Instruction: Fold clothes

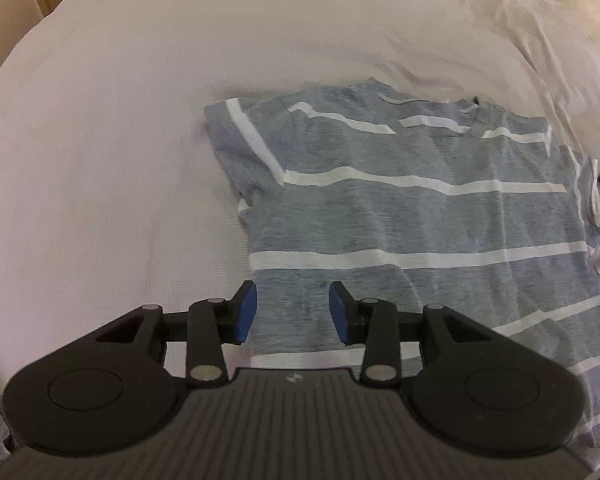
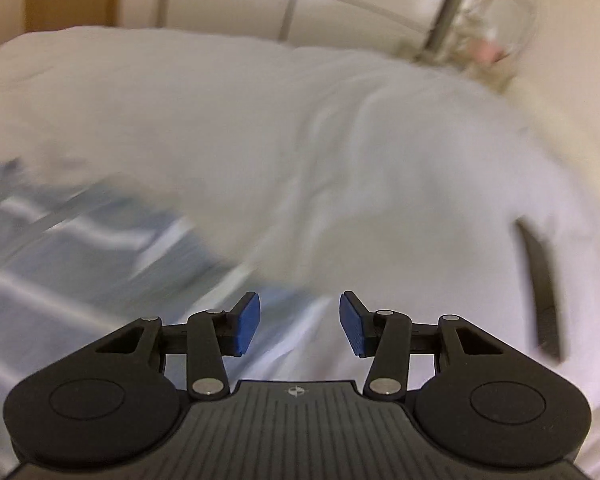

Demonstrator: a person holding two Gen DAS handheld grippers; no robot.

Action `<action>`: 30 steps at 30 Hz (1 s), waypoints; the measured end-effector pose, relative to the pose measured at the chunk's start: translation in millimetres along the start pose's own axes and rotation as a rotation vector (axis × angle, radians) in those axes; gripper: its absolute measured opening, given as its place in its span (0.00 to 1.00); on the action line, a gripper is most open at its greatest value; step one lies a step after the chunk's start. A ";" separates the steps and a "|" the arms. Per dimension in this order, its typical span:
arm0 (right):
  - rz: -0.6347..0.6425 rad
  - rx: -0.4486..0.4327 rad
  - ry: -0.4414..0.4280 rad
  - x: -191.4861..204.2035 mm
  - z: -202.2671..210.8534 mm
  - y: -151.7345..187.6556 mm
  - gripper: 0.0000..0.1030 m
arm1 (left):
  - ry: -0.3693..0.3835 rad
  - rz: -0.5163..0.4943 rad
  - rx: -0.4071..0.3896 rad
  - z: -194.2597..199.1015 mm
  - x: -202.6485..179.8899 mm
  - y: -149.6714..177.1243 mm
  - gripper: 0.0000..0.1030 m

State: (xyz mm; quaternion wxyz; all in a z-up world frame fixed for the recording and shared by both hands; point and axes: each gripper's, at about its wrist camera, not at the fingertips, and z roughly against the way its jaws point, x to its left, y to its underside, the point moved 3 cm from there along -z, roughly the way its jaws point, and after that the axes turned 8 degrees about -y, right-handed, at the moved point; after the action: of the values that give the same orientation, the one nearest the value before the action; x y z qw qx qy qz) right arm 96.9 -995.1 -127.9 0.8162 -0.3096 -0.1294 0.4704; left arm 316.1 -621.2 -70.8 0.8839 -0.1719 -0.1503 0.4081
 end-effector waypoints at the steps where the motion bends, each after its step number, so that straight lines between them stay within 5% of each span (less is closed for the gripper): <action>1: 0.001 0.017 -0.037 7.9 -4.0 5.8 0.48 | 0.000 -0.001 -0.004 -1.0 3.1 -0.7 0.35; 4: 0.027 0.078 -0.119 28.9 -15.6 23.6 0.52 | -0.010 -0.004 -0.021 -8.3 17.5 -6.2 0.37; 7: 0.049 0.151 -0.106 38.9 -19.5 39.2 0.52 | 0.004 0.006 -0.033 -25.4 33.0 -18.6 0.37; 10: 0.007 0.161 -0.067 40.7 -11.4 39.3 0.52 | 0.017 0.017 -0.044 -42.6 48.6 -31.0 0.35; 19: -0.024 0.189 -0.136 100.1 39.8 47.5 0.59 | 0.111 -0.020 -0.103 -110.7 82.0 -80.1 0.33; 24: -0.027 0.200 -0.150 147.3 59.3 49.5 0.59 | 0.337 0.067 -0.093 -135.0 83.6 -94.2 0.32; 30: 0.025 0.135 -0.226 220.3 68.4 24.0 0.60 | 0.523 0.062 -0.122 -91.1 43.9 -90.1 0.24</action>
State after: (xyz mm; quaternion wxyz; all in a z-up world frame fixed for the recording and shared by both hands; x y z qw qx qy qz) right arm 161.4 -773.3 -107.6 0.8094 -0.2007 -0.1846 0.5202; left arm 440.7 -658.6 -108.4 0.8677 -0.3289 0.0642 0.3671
